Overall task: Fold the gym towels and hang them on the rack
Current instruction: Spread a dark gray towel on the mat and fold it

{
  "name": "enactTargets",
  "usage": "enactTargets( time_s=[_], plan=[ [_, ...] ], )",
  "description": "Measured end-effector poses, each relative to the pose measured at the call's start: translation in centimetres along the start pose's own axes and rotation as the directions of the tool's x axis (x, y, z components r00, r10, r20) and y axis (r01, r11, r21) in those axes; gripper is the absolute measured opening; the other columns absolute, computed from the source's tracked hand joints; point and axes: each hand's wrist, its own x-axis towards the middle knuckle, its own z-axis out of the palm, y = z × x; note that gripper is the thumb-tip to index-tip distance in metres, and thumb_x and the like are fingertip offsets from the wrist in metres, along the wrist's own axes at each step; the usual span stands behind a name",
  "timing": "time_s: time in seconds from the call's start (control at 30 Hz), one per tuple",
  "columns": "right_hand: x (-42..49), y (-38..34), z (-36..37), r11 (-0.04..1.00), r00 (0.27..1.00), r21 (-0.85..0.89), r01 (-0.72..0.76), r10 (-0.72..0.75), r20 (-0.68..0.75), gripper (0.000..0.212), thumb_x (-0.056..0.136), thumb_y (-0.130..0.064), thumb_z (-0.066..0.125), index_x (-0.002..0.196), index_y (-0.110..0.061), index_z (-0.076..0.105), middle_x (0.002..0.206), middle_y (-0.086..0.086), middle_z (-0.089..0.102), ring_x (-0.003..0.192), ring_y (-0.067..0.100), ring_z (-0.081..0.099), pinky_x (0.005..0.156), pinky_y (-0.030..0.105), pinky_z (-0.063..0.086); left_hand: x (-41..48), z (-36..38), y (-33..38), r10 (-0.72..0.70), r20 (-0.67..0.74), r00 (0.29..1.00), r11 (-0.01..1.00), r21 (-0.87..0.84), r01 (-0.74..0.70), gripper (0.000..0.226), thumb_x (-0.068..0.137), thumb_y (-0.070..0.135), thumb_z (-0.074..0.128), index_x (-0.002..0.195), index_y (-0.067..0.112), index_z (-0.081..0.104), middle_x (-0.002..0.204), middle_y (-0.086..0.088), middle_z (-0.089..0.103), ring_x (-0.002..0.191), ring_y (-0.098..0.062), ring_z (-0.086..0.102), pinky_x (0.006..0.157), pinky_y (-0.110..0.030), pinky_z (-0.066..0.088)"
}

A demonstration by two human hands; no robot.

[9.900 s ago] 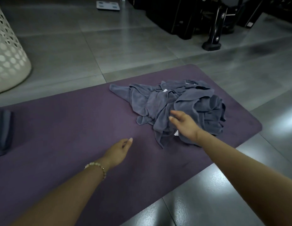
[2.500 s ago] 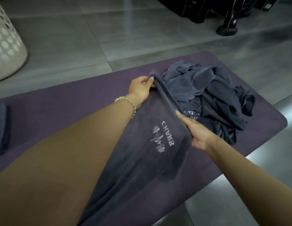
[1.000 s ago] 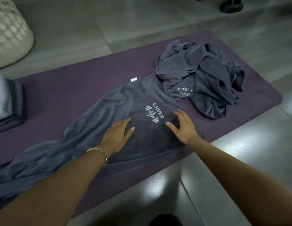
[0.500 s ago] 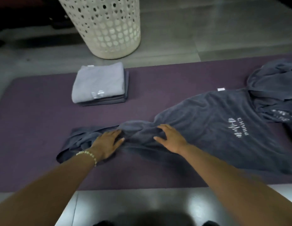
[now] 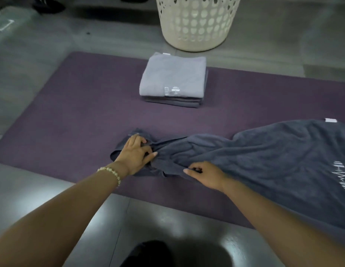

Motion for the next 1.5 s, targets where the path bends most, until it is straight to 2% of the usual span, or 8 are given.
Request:
enactTargets(
  time_s=[0.17, 0.43, 0.6, 0.83, 1.0, 1.2, 1.33, 1.5],
  plan=[
    [0.1, -0.4, -0.8, 0.995, 0.995, -0.100, 0.027, -0.037, -0.096, 0.049, 0.091, -0.053, 0.052, 0.074, -0.008, 0.064, 0.080, 0.009, 0.060, 0.072, 0.022, 0.057, 0.074, 0.040, 0.047, -1.2, -0.7, -0.8, -0.082, 0.037, 0.996, 0.936, -0.341, 0.090, 0.033, 0.098, 0.038, 0.043, 0.114, 0.010, 0.040, 0.085, -0.007, 0.060, 0.079, -0.025, 0.058, 0.073, -0.037, 0.045],
    [3.1, -5.0, -1.4, 0.981, 0.967, -0.064, 0.182, -0.190, -0.168, 0.040, 0.091, -0.045, 0.057, 0.124, -0.024, 0.058, 0.128, -0.009, 0.047, 0.119, 0.009, 0.045, 0.106, 0.027, 0.034, -0.5, 0.2, -4.5, -0.122, 0.210, 0.970, 0.956, -0.239, 0.172, 0.040, 0.093, 0.045, 0.052, 0.119, 0.016, 0.061, 0.129, -0.007, 0.042, 0.112, -0.025, 0.052, 0.096, -0.031, 0.041],
    [5.3, -7.8, 1.5, 0.975, 0.974, -0.037, 0.217, -0.219, -0.054, 0.049, 0.092, -0.050, 0.052, 0.135, -0.027, 0.050, 0.143, -0.009, 0.042, 0.133, 0.011, 0.037, 0.112, 0.029, 0.029, -0.6, -0.6, -5.8, 0.019, -0.062, 0.998, 0.998, -0.059, -0.023, 0.037, 0.096, 0.049, 0.043, 0.096, 0.018, 0.065, 0.104, 0.003, 0.061, 0.101, -0.018, 0.049, 0.089, -0.028, 0.031],
    [6.9, -14.5, 0.9, 0.871, 0.949, 0.376, 0.315, -0.275, -0.157, 0.037, 0.084, -0.046, 0.066, 0.090, -0.009, 0.067, 0.087, 0.008, 0.067, 0.085, 0.013, 0.061, 0.077, 0.037, 0.050, -0.4, -8.3, -5.7, -0.077, -0.286, 0.955, 0.763, -0.633, -0.129, 0.041, 0.094, 0.038, 0.054, 0.057, 0.022, 0.048, 0.046, 0.011, 0.043, 0.046, -0.002, 0.040, 0.050, -0.014, 0.033],
    [7.2, -17.1, -3.5, 0.823, 0.930, 0.445, 0.353, -0.253, -0.268, 0.013, 0.085, -0.026, 0.070, 0.073, -0.020, 0.068, 0.070, -0.010, 0.064, 0.068, 0.002, 0.056, 0.066, 0.019, 0.046, -0.9, -9.7, -7.0, -0.121, 0.022, 0.992, 0.556, -0.827, 0.086, 0.055, 0.085, 0.054, 0.055, 0.072, 0.002, 0.066, 0.073, -0.005, 0.069, 0.068, -0.011, 0.060, 0.073, -0.028, 0.052],
    [7.8, -20.5, -4.4, 0.905, 0.941, 0.267, 0.330, -0.338, -0.018, 0.032, 0.081, -0.041, 0.071, 0.096, -0.012, 0.069, 0.092, 0.008, 0.072, 0.084, 0.005, 0.062, 0.080, 0.022, 0.047, -0.4, -11.3, -6.6, -0.264, -0.222, 0.939, 0.434, -0.897, -0.090, 0.055, 0.094, 0.041, 0.052, 0.073, -0.009, 0.055, 0.066, -0.006, 0.047, 0.063, -0.015, 0.045, 0.061, -0.026, 0.040],
    [7.4, -23.4, -6.2, 0.860, 0.933, 0.367, 0.355, -0.353, -0.075, 0.043, 0.082, -0.036, 0.070, 0.101, 0.002, 0.068, 0.098, 0.019, 0.071, 0.083, 0.015, 0.064, 0.079, 0.030, 0.051, 0.0, -12.0, -6.6, -0.049, 0.065, 0.997, 0.056, -0.996, 0.068, 0.080, 0.092, 0.067, 0.007, 0.118, 0.014, 0.060, 0.098, 0.005, 0.067, 0.095, -0.009, 0.062, 0.091, -0.023, 0.046],
    [7.8, -24.4, -9.3, 0.838, 0.932, 0.410, 0.360, -0.303, -0.200, 0.028, 0.087, -0.031, 0.066, 0.085, -0.004, 0.072, 0.078, 0.004, 0.069, 0.069, 0.007, 0.062, 0.063, 0.017, 0.049, 0.1, -7.9, -5.8, 0.096, 0.251, 0.963, 0.141, -0.961, 0.236, 0.104, 0.064, 0.094, 0.021, 0.128, 0.021, 0.058, 0.132, 0.007, 0.058, 0.124, -0.007, 0.051, 0.114, -0.033, 0.030]
  ],
)
